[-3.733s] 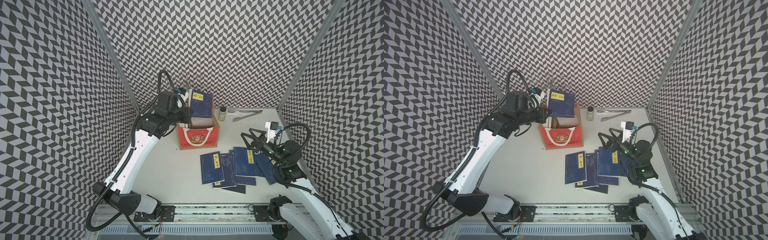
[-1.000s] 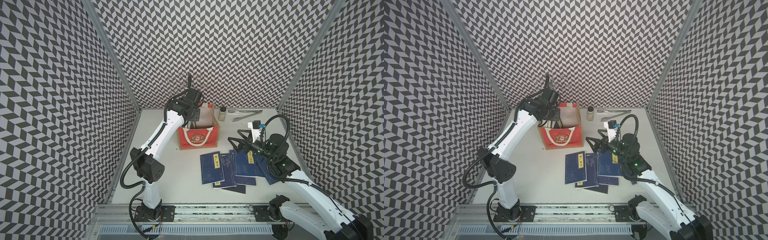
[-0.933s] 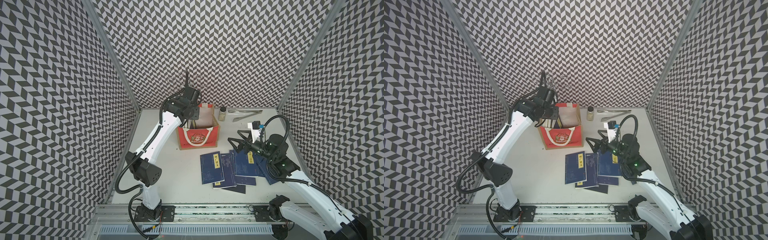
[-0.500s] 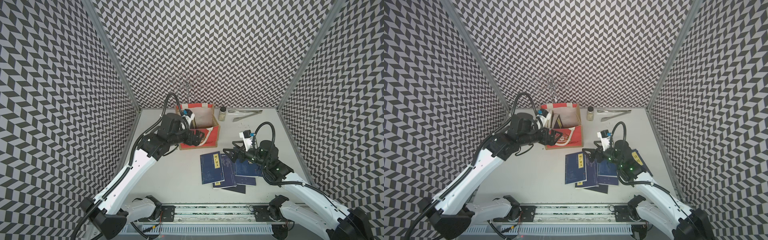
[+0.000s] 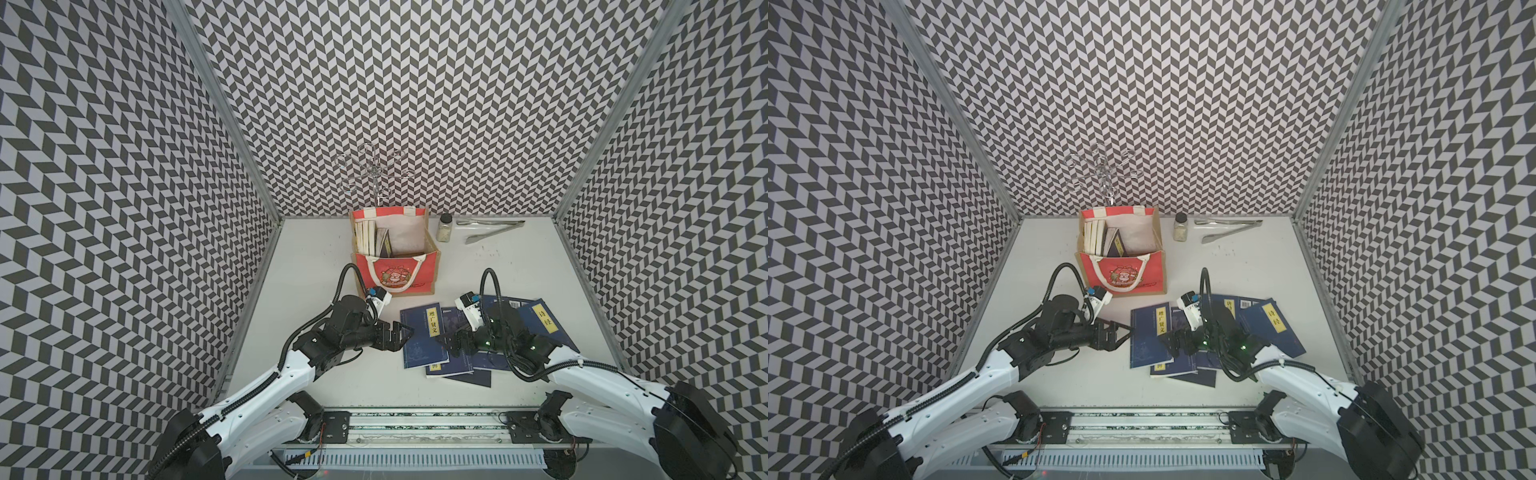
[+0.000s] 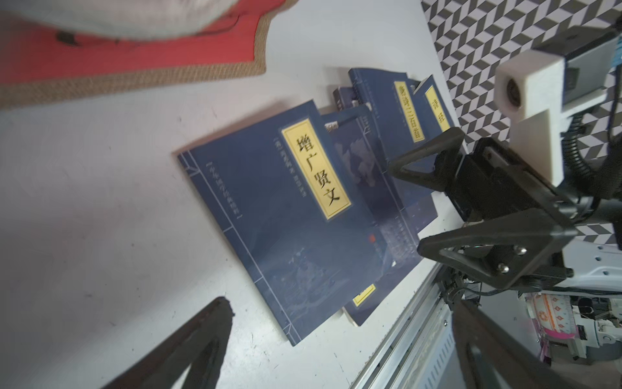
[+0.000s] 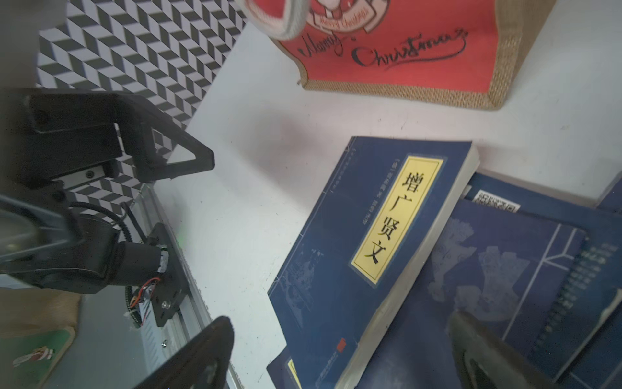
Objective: Put the books into the canvas bag
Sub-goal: Place the book in the canvas bag, then pick up the book from the book.
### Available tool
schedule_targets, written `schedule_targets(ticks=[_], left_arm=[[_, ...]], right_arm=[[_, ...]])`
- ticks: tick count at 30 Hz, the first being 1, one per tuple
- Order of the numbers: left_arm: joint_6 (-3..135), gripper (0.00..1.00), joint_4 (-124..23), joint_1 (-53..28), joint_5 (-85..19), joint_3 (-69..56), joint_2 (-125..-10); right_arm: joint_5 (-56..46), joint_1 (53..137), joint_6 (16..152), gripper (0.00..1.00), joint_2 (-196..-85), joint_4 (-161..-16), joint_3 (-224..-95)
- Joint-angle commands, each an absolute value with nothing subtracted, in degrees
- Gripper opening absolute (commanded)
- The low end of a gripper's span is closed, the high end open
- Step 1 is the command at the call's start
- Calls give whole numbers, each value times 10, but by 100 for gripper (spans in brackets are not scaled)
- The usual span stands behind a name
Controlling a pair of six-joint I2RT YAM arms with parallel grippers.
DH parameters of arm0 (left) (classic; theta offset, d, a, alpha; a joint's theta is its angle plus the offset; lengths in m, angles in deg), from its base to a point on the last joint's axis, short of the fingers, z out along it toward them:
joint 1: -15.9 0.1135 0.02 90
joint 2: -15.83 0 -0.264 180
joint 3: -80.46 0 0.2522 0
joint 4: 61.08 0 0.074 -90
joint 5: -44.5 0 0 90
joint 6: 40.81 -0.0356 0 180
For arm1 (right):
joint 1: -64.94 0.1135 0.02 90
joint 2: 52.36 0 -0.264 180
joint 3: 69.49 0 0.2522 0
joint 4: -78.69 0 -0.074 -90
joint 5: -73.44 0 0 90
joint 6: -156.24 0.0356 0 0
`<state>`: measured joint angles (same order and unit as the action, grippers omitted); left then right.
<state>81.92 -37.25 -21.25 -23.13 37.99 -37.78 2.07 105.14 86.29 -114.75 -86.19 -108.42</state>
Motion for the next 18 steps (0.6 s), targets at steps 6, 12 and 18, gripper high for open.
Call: schedule_targets(ticks=[6,12,18], left_arm=[[860,100,-522,-215,-232,436,-433],[900,100,-610,-211,-222,467,-534],[915,99,-693,-212,-191,480,-598]], right_arm=[[-7,1065,849,100,-1205,-831,-1092],[1,1066,853,100,-1242,-841,-1102],[-1,1075,855,100,-1263,-852,-1106]])
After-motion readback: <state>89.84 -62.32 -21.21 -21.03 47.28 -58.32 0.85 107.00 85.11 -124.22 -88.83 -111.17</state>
